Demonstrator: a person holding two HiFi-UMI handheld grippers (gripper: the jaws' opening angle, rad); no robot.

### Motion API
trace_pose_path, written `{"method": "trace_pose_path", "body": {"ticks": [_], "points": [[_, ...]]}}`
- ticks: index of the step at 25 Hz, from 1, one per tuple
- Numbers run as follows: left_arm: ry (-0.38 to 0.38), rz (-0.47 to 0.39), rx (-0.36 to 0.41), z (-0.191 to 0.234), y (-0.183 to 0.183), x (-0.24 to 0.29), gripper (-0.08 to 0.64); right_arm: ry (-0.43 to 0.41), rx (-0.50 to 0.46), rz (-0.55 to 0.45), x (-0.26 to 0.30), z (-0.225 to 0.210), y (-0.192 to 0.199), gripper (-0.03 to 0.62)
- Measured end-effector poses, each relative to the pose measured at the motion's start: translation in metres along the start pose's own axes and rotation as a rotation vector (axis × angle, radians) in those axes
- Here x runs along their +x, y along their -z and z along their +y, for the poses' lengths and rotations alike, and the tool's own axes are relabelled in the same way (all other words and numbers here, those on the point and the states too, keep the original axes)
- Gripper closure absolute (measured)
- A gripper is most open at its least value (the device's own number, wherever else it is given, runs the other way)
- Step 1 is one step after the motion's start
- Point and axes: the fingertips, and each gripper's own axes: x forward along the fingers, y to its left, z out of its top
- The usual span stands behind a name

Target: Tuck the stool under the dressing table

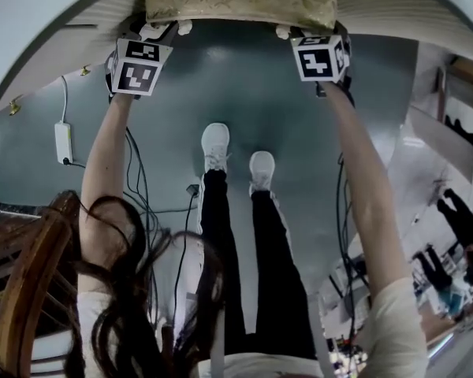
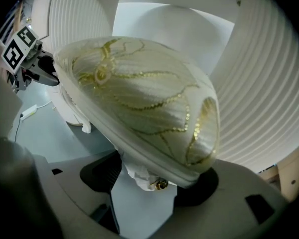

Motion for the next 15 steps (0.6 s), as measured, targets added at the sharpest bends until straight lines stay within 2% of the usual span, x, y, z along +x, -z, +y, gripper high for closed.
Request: {"method": "trace_pose_path", "body": {"ticks": [11, 15], "points": [[-0.012, -0.002, -0.018, 0.004, 0.003, 0.003, 0.325, 0.01, 0.01, 0.013, 0.003, 0.002, -0.002, 0.272], [-0.056, -0.002, -0.017, 0.003, 0.002, -0.002, 0.325, 0.044, 0.017, 0.014, -0.004, 0.0, -0.002, 0.272]]}}
